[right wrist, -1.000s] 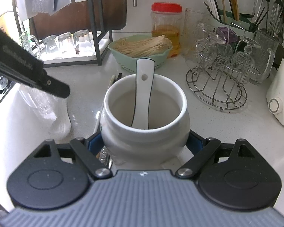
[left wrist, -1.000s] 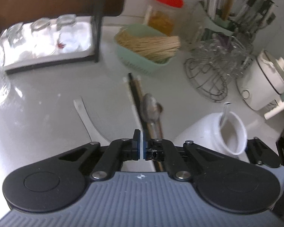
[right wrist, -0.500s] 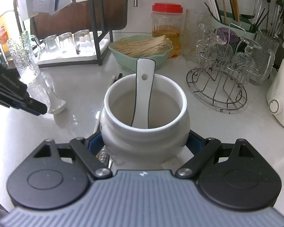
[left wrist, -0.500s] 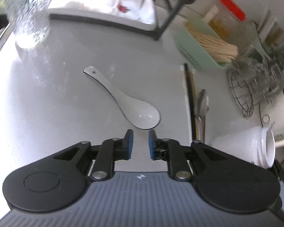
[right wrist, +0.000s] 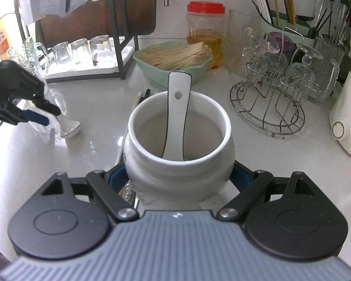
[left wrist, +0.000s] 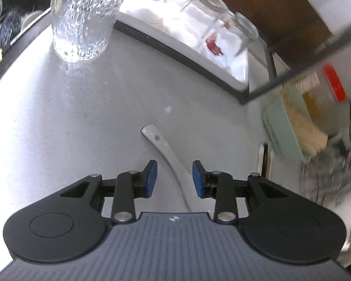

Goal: Organize utensils

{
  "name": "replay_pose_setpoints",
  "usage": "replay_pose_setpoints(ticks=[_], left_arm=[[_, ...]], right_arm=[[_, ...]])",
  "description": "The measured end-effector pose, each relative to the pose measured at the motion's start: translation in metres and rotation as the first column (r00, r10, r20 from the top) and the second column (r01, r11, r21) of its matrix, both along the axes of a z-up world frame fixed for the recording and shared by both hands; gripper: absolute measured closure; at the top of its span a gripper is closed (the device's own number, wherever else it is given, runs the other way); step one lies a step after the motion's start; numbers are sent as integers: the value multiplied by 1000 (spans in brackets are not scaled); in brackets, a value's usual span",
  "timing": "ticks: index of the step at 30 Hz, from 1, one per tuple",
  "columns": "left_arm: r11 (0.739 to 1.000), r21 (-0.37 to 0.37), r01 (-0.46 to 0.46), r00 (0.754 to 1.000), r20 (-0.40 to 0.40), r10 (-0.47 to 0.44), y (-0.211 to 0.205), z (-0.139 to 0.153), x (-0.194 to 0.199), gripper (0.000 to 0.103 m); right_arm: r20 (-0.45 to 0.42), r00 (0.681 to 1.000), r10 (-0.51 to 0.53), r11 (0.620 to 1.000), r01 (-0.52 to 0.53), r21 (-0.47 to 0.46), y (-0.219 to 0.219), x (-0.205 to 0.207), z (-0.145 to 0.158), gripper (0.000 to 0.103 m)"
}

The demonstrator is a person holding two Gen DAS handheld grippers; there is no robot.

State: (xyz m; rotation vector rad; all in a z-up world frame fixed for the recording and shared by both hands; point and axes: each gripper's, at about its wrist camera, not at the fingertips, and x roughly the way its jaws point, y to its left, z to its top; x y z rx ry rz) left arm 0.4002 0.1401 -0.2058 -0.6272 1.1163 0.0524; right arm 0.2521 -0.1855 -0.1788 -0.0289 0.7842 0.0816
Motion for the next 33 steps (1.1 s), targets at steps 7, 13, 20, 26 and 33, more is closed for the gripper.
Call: replay_pose_setpoints(ticks=[7,13,20,26,33], left_arm=[[996,-19,-88,996,-27,88,-1,-4,18,65],[989,-79,-124,990,-79,118,-5,-7,33,65],[986,-166,2,999,-49,-10,-31,-17,44,66],[976,-186,116,991,-40,-125,-61,-22,49,67],[944,-140,299,952,-20,-305,-93,-19,44,67]], right_arm=[[4,1000,-12,1000,12,0,1,-1,0,12],[10,1000,-14,1000,14,4,1,-2,-1,12],[18,1000,-11,1000,11,7,0,-3,-1,12],[21,1000,-5,1000,5,9,-1,-2,-1,12],[26,1000,0,1000,0,11,-1,-2,-1,12]])
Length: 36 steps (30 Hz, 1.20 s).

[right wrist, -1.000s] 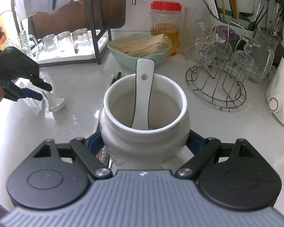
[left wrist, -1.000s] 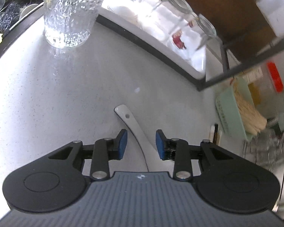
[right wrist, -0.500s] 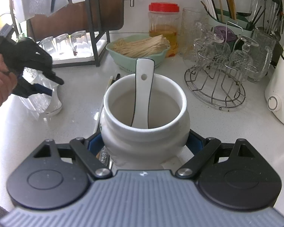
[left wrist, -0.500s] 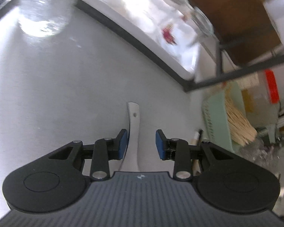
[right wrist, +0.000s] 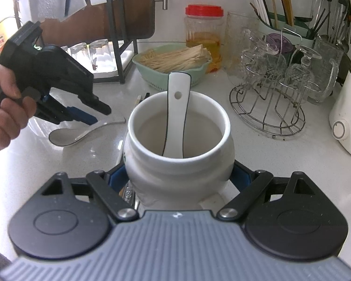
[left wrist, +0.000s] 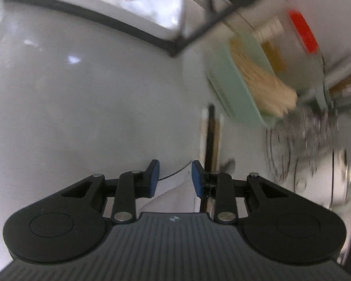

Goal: Organize utensils

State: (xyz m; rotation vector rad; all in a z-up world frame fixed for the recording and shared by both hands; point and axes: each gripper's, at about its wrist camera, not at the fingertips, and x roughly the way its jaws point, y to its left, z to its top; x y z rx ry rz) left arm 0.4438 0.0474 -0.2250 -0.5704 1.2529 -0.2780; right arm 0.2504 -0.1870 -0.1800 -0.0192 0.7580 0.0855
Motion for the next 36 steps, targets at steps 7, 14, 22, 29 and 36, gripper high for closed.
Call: replay_pose_setpoints(ticks=[7,14,22,29,36], left_arm=[[946,206,252,954,112,-279,-34,17,-14,67],[833,336,439,851,143,-506,-50,24,-19,66],[649,499,574,698,117,-707,-67,25,-27,66],[535,554,637,596,85,-798,-80,19,-28,66],[484,562,670,552,58,-832,-86,15,-27,72]], right_arm=[[1,1000,2,1000,-2,0,0,1,0,12],[0,1000,2,1000,-2,-1,1,2,0,12],[0,1000,-1,1000,1,0,1,2,-1,12],[0,1000,-7,1000,7,1,2,2,0,12],[0,1000,-9,1000,9,1,2,2,0,12]])
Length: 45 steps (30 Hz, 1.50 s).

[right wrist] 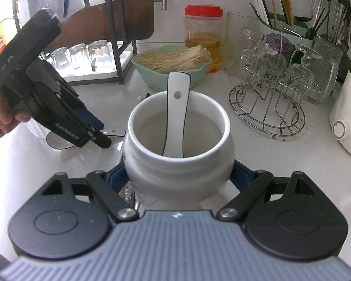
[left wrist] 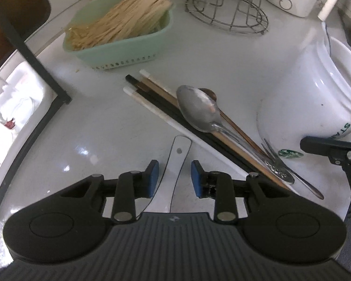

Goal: Organize utensils

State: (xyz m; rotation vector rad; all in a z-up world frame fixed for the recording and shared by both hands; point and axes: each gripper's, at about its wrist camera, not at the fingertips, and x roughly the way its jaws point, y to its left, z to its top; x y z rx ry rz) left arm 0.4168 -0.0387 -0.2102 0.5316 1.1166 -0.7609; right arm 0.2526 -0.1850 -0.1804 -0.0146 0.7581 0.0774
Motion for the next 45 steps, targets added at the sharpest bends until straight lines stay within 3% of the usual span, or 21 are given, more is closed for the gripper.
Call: replay_pose_setpoints(ticks=[5,11,16,27,32,39,45], left_arm=[[1000,23,-1,1000,-2,1,-7,0,-3,86],[998,24,-57,998,10,56,-7,2,-7,87],[990,-30,-134,991,16,135,2,10,-19,87],[942,-199,-271,956,63,288,8,50,-59,87],[899,-270,-343,932,20,362,11,56,-70,87],[863,-326,-386,914,-9,406,8,66,-81,87],[858,-337,-387,913,-7,409,4,69,-85,87]], right_arm=[[0,1000,1,1000,-1,-1,0,0,0,12],[0,1000,7,1000,-7,-2,0,1,0,12],[-3,1000,16,1000,-16,-6,0,3,1,12],[7,999,33,999,-33,-13,0,1,0,12],[10,999,40,999,-40,-13,0,1,0,12],[15,999,48,999,-48,-18,0,0,1,12],[18,998,55,998,-55,-18,0,0,0,12]])
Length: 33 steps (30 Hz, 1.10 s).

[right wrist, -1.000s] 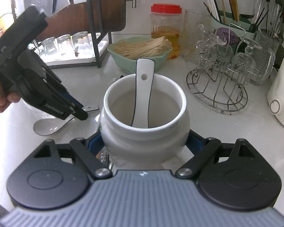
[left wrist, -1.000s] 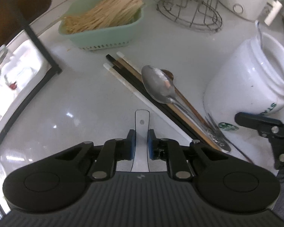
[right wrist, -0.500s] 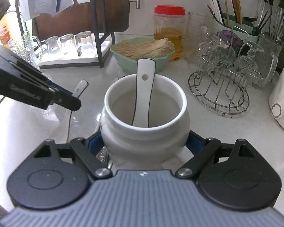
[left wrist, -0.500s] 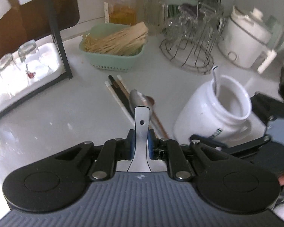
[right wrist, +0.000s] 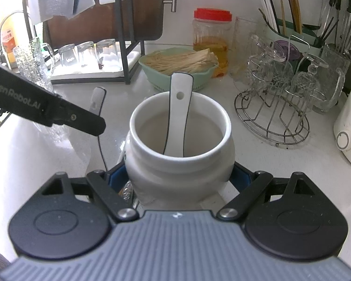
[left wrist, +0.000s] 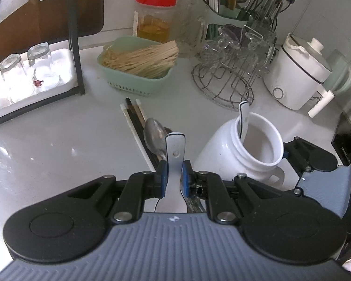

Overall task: Organize utensils
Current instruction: 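Lift the white spoon with the left tool over the white jar, then lower the white spoon into the jar and open the left tool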

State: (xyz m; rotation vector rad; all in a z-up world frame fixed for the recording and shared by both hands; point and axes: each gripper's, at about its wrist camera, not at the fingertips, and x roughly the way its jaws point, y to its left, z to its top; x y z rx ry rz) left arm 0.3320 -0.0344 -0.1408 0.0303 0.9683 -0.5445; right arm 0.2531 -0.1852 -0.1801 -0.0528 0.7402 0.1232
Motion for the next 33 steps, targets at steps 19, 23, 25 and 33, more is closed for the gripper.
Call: replay_pose_setpoints(ticks=[19,23,25,33], left_arm=[[998,-67,-22,995,92,28,-9,64,-3,87],[997,-80,4,990,142,7,-17,89,-6,87],[995,-96,19,987,163,-3,-20,101,-7,87],[987,-125,98,972,224,-69,-40,124,-12,87]], right_arm=[[-9,1000,0,1000,0,3,1,2,1,12],[-9,1000,0,1000,0,3,1,1,1,12],[-9,1000,0,1000,0,3,1,1,1,12],[-8,1000,-1,1000,2,4,1,1,1,12]])
